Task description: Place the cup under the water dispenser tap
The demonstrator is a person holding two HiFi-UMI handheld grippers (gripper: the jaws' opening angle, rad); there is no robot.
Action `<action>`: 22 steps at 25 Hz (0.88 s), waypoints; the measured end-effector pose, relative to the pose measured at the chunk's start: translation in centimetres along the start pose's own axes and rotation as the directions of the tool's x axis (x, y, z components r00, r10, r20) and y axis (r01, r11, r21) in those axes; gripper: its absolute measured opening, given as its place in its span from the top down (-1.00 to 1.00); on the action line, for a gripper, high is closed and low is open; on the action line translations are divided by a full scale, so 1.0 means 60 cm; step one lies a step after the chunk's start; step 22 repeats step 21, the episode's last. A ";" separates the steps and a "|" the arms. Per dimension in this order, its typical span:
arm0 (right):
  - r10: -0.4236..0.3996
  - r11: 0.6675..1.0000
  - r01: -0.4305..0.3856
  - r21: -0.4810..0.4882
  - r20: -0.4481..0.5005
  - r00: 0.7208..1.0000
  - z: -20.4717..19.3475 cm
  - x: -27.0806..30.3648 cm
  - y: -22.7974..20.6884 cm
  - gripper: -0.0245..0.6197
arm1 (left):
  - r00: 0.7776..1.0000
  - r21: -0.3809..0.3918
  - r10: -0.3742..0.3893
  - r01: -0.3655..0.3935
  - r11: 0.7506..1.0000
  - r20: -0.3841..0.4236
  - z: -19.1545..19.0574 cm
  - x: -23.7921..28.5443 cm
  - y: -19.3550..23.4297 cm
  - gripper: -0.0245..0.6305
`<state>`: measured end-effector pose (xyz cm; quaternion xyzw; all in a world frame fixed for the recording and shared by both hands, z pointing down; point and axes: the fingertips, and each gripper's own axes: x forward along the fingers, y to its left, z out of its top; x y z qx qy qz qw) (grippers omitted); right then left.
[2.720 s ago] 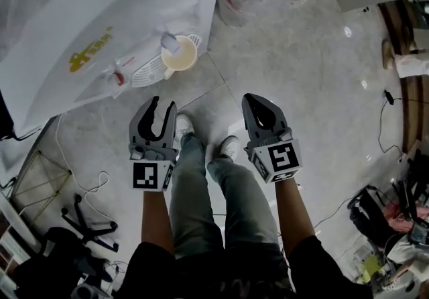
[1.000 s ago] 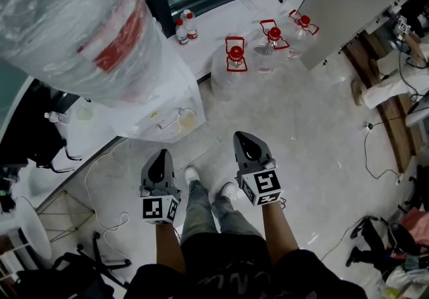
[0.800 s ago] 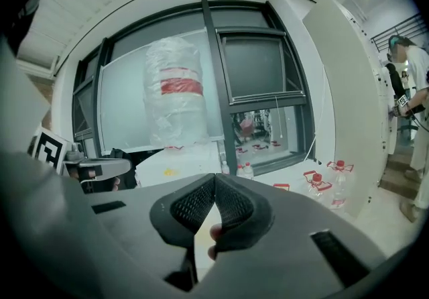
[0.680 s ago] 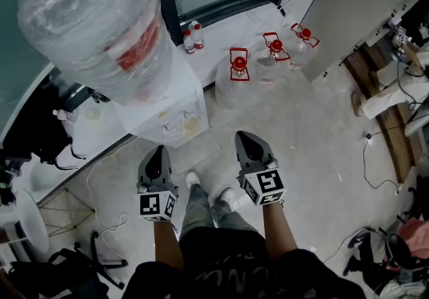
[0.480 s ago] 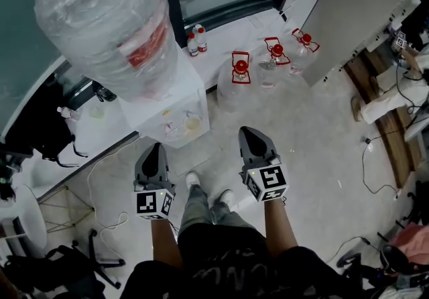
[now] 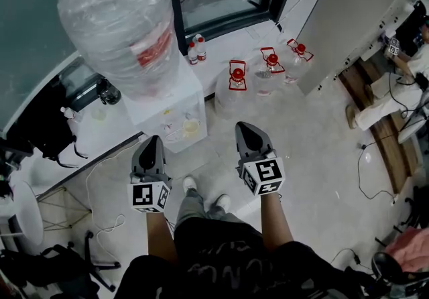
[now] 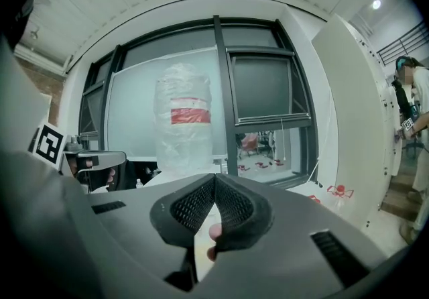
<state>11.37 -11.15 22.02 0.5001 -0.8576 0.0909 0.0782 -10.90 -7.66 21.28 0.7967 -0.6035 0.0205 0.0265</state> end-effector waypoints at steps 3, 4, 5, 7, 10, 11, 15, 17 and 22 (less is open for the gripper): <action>-0.007 1.000 0.007 -0.012 0.024 1.000 0.021 -0.002 0.000 0.88 | 1.000 0.016 -0.002 0.002 1.000 0.014 0.016 0.003 0.000 0.87; -0.009 1.000 0.009 -0.016 0.029 1.000 0.027 -0.003 -0.001 0.88 | 1.000 0.019 -0.002 0.001 1.000 0.019 0.022 0.004 0.000 0.87; -0.010 1.000 0.011 -0.020 0.033 0.999 0.032 -0.005 -0.003 0.88 | 1.000 0.023 -0.003 0.002 1.000 0.023 0.029 0.005 -0.001 0.87; -0.013 1.000 0.014 -0.027 0.042 0.999 0.041 -0.007 -0.008 0.88 | 1.000 0.033 -0.007 0.006 0.999 0.030 0.040 0.010 -0.002 0.87; -0.018 0.999 0.020 -0.041 0.046 0.999 0.049 -0.011 -0.014 0.88 | 0.999 0.046 -0.012 0.010 0.999 0.041 0.055 0.014 -0.006 0.87; -0.020 0.999 0.022 -0.045 0.046 0.999 0.052 -0.012 -0.015 0.88 | 0.999 0.051 -0.015 0.013 0.999 0.044 0.060 0.015 -0.007 0.87; -0.015 0.999 0.018 -0.050 0.061 0.998 0.064 -0.014 -0.013 0.88 | 0.998 0.070 -0.024 0.020 0.997 0.053 0.077 0.017 -0.014 0.87; -0.017 0.998 0.021 -0.064 0.059 0.998 0.064 -0.015 -0.015 0.88 | 0.998 0.078 -0.024 0.020 0.997 0.055 0.080 0.018 -0.016 0.87; -0.023 0.994 0.029 -0.101 0.057 0.998 0.066 -0.014 -0.015 0.88 | 0.999 0.073 -0.018 0.015 0.997 0.050 0.080 0.017 -0.018 0.87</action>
